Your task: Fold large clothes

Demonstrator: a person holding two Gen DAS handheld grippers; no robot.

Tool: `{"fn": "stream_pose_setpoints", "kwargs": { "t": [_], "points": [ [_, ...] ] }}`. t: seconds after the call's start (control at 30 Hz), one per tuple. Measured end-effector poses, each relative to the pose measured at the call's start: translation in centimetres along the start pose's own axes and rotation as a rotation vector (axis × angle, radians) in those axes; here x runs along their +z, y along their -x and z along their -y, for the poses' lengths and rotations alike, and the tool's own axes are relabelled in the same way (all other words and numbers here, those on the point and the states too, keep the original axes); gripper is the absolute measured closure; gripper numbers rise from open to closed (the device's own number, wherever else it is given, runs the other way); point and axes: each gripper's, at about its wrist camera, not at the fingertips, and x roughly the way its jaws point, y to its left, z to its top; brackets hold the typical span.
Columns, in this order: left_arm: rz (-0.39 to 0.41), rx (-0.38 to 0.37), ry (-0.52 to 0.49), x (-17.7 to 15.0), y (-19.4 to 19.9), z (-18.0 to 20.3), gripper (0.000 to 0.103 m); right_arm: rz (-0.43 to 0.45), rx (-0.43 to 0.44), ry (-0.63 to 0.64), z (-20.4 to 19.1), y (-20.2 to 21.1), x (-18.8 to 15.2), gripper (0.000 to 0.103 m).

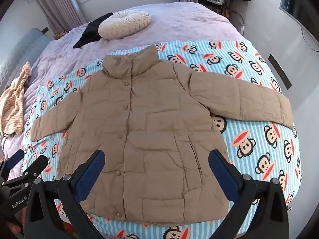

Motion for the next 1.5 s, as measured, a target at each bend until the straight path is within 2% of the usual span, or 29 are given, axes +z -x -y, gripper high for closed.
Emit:
{"fn": "stream_pose_setpoints", "kwargs": {
  "t": [0.13, 0.23, 0.27, 0.5, 1.5],
  "points": [
    [-0.007, -0.012, 0.008, 0.2, -0.5, -0.1, 0.000, -0.018, -0.007, 0.013, 0.2, -0.6, 0.2, 0.000],
    [-0.014, -0.017, 0.025, 0.5, -0.1, -0.8, 0.000, 0.045, -0.023, 0.024, -0.4, 1.0, 0.0, 0.000],
    [-0.011, -0.021, 0.032, 0.6, 0.1, -1.0, 0.000, 0.024, -0.019, 0.020, -0.2, 0.9, 0.8, 0.000],
    [0.029, -0.015, 0.039, 0.8, 1.2, 0.2, 0.000, 0.038, -0.012, 0.004, 0.3, 1.0, 0.6, 0.000],
    [0.026, -0.023, 0.052, 0.2, 1.6, -0.2, 0.000, 0.040, -0.013, 0.002, 0.0, 1.4, 0.1, 0.000]
  ]
}}
